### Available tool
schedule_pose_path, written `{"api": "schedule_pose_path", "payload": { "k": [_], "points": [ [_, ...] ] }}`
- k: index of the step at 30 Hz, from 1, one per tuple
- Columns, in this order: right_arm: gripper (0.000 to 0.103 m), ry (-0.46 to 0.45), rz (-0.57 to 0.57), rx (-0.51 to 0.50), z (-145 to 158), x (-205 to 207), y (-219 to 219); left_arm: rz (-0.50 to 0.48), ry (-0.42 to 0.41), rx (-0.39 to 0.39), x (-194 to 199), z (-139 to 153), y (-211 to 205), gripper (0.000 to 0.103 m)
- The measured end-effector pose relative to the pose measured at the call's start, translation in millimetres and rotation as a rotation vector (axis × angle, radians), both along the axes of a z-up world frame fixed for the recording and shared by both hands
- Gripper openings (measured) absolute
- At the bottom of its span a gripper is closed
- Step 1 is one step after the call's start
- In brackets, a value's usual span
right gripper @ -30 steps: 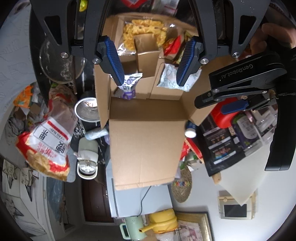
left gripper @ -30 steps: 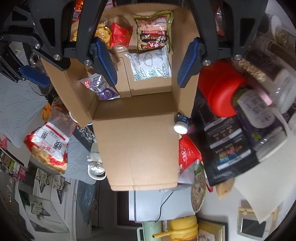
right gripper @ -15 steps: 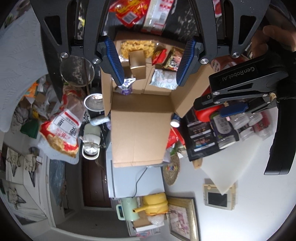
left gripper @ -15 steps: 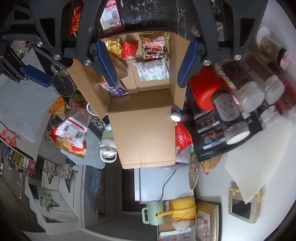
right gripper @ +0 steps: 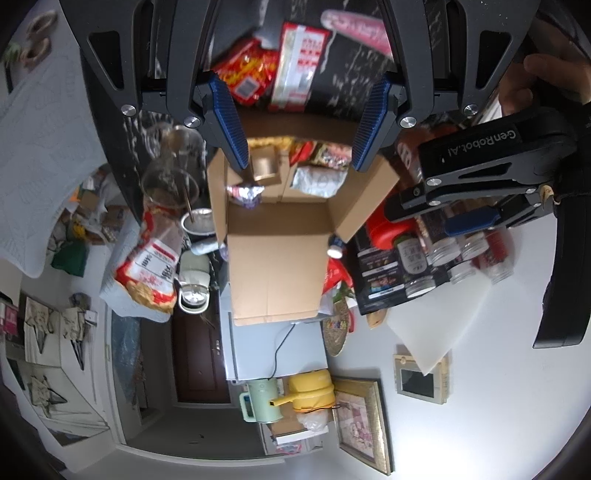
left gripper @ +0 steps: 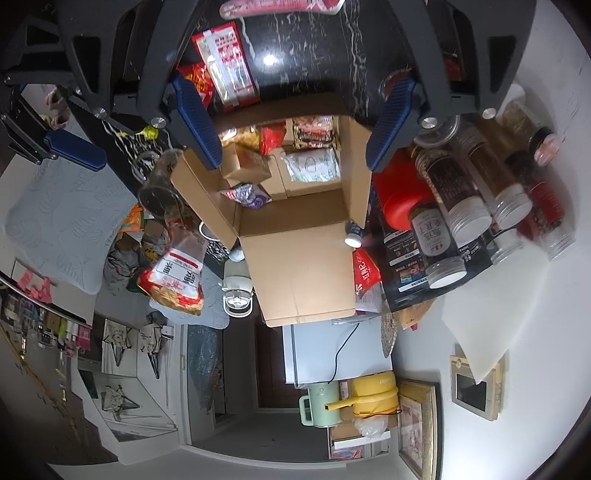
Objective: Organize snacks
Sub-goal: 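Move both tools back toward the pink rose-print packet on the counter, then close the right tool on the pink rose-print packet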
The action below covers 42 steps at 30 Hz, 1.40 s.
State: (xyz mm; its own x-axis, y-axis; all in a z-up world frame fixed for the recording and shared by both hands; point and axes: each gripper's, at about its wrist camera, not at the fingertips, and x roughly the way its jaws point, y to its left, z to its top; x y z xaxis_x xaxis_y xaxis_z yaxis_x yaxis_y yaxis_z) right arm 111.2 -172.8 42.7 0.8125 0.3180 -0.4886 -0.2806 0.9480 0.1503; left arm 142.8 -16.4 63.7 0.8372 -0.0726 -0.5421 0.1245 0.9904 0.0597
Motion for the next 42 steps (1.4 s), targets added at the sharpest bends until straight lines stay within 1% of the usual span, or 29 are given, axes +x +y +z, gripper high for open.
{"api": "schedule_pose_path", "payload": {
  "k": [6,8,9,13,15,19,23,27,31,33,36,38,40,42],
  "points": [
    [0.059,0.033,-0.018,0.002,-15,-23,-2,-0.032,0.025,0.003,-22,-13,-3,0.080],
    [0.061,0.047,-0.026,-0.004,-20,-29,-3,-0.046,0.030,-0.002,-28,-19,-3,0.080],
    [0.062,0.055,-0.030,-0.011,-25,-33,-3,-0.049,0.036,-0.004,-30,-21,-3,0.080],
    [0.062,0.075,-0.040,-0.030,-36,-42,-2,-0.072,0.071,-0.023,-35,-34,-3,0.080],
    [0.062,0.085,-0.050,-0.030,-43,-45,-1,-0.080,0.080,-0.027,-38,-40,-3,0.080],
    [0.062,0.106,-0.058,-0.029,-54,-46,2,-0.079,0.104,-0.011,-43,-56,-2,0.080],
    [0.062,0.122,-0.057,-0.047,-66,-43,9,-0.077,0.135,-0.027,-43,-68,7,0.080],
    [0.062,0.150,-0.021,-0.017,-80,-40,16,-0.058,0.154,-0.042,-43,-78,19,0.080],
    [0.062,0.175,0.013,-0.014,-92,-34,26,-0.024,0.181,-0.055,-43,-89,35,0.080],
    [0.062,0.189,0.036,-0.010,-98,-30,33,-0.022,0.198,-0.062,-44,-95,44,0.080],
    [0.062,0.228,0.099,-0.004,-110,-23,47,-0.011,0.226,-0.066,-47,-104,56,0.080],
    [0.063,0.247,0.132,0.000,-116,-20,54,0.001,0.219,-0.086,-51,-109,67,0.080],
    [0.067,0.272,0.170,-0.006,-125,-16,64,0.018,0.232,-0.091,-52,-116,76,0.080],
    [0.067,0.298,0.208,-0.018,-134,-13,75,0.039,0.259,-0.094,-52,-124,84,0.080]
  ]
}}
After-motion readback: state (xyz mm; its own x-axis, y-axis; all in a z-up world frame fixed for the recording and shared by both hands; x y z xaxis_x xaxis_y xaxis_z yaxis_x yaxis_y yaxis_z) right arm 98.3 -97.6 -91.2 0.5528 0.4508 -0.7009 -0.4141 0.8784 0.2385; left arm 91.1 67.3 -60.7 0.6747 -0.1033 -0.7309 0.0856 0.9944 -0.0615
